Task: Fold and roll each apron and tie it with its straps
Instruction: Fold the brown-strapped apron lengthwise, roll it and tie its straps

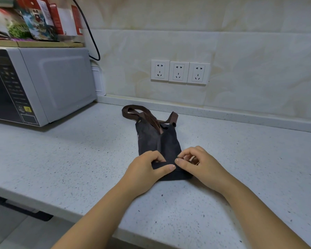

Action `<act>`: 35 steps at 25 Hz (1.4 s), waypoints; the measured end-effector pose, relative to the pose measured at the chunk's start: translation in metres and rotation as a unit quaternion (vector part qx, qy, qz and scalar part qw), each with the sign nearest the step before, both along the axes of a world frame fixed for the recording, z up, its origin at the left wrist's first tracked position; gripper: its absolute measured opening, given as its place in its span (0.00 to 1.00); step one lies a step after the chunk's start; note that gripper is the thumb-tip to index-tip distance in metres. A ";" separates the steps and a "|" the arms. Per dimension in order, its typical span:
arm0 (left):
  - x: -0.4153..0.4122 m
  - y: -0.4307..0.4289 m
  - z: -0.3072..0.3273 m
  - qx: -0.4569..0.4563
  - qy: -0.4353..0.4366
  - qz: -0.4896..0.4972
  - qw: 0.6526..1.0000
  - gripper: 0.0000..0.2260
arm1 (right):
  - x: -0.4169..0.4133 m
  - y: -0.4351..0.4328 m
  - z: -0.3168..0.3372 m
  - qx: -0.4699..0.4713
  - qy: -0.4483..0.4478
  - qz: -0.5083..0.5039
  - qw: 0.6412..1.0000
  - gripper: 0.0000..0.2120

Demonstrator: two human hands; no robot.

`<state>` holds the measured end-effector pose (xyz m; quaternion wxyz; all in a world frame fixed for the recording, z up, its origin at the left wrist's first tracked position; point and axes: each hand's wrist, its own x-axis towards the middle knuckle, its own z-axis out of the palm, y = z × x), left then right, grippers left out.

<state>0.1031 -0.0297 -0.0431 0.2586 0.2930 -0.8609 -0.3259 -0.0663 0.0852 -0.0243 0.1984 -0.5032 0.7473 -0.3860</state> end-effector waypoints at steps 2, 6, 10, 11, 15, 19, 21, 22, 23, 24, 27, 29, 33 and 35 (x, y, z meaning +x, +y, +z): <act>0.001 -0.001 0.002 0.036 0.006 0.007 0.999 0.12 | -0.001 0.004 0.002 0.003 -0.051 0.038 0.998 0.10; 0.005 -0.006 0.007 0.126 0.030 0.013 0.991 0.14 | -0.004 0.002 0.004 0.033 -0.053 0.045 0.997 0.05; 0.008 -0.004 0.007 0.120 0.050 -0.006 0.991 0.04 | -0.004 -0.001 0.005 0.055 -0.060 0.049 0.995 0.05; 0.007 -0.003 0.004 0.086 0.055 0.005 0.995 0.03 | -0.003 -0.003 0.005 0.064 -0.058 0.048 0.995 0.06; 0.001 -0.006 -0.003 -0.038 0.022 0.060 0.997 0.07 | 0.004 -0.007 0.000 0.040 -0.012 0.014 0.999 0.05; -0.006 -0.009 -0.007 -0.024 0.000 0.101 0.995 0.11 | 0.011 -0.006 -0.004 -0.036 0.061 0.017 0.997 0.09; -0.008 -0.009 -0.006 -0.026 -0.001 0.110 0.994 0.11 | 0.011 -0.005 -0.005 -0.012 0.096 0.059 0.994 0.16; -0.007 -0.009 -0.006 -0.029 0.002 0.105 0.994 0.11 | 0.010 -0.006 -0.005 -0.004 0.123 0.069 0.990 0.16; -0.006 -0.009 -0.006 -0.035 0.009 0.096 0.995 0.09 | 0.008 -0.007 -0.005 -0.004 0.139 0.069 0.988 0.15; -0.005 -0.009 -0.006 -0.040 0.020 0.089 0.995 0.08 | 0.007 -0.008 -0.004 -0.005 0.135 0.063 0.989 0.12; -0.002 -0.006 -0.006 -0.039 0.042 0.081 0.995 0.09 | 0.006 -0.006 0.003 0.027 0.029 0.048 0.998 0.07; -0.002 -0.006 -0.006 -0.033 0.040 0.067 0.996 0.10 | 0.004 -0.005 0.004 0.044 -0.003 0.040 0.998 0.10; -0.001 -0.008 -0.004 -0.012 0.018 0.044 0.999 0.13 | 0.007 -0.001 0.002 0.007 0.052 0.017 0.998 0.06; -0.003 -0.007 -0.003 0.016 -0.003 0.055 0.998 0.16 | 0.008 0.000 0.001 -0.013 0.073 0.043 0.996 0.08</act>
